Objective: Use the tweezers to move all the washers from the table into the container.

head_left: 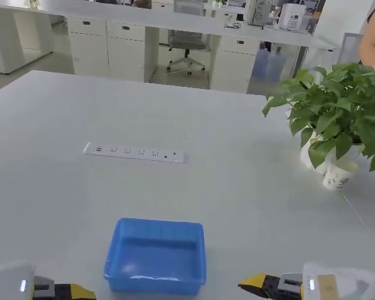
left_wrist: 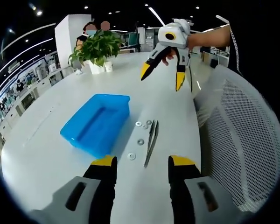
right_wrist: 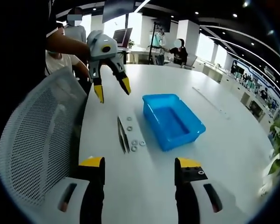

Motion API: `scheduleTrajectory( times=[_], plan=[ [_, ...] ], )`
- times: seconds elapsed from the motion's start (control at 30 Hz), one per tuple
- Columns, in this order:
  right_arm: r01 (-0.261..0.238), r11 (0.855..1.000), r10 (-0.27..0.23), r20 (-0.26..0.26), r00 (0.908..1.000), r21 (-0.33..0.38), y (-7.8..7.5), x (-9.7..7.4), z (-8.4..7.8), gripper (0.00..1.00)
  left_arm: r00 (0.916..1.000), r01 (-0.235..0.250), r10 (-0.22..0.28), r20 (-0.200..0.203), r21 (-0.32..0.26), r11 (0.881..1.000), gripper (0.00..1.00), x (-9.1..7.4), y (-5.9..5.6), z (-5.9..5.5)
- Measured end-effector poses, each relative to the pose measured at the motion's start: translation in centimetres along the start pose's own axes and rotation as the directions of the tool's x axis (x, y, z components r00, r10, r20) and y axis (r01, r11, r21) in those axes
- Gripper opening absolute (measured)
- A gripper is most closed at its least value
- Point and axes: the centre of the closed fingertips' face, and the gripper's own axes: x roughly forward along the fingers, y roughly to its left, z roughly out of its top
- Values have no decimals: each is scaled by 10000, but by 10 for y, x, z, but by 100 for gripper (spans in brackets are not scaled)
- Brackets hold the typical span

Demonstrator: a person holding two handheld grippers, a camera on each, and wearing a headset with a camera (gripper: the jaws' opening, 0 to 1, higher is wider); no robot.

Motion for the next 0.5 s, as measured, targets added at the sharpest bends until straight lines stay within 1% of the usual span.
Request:
scheduleTrajectory(
  times=[0.07,0.13,0.2,0.33,0.5],
  plan=[
    [-140,9999,139,-99,9999,-100,2,4,-1,58,9998,161,-161,-127,11,9999,45,3,-2,-2],
    [-289,9993,285,-164,9995,-228,4,7,-2,55,9988,353,-349,-351,112,9993,41,8,-3,-5],
    [-455,9983,445,-265,9987,-365,7,11,-2,52,9978,456,-445,-486,212,9987,38,11,-3,-7],
    [-772,9949,746,-417,9963,-646,11,18,-4,48,9957,675,-652,-665,320,9972,32,14,-3,-9],
    [-1153,9883,1093,-641,9919,-995,17,28,-5,43,9901,1023,-967,-1016,518,9934,28,20,-6,-13]
  ],
)
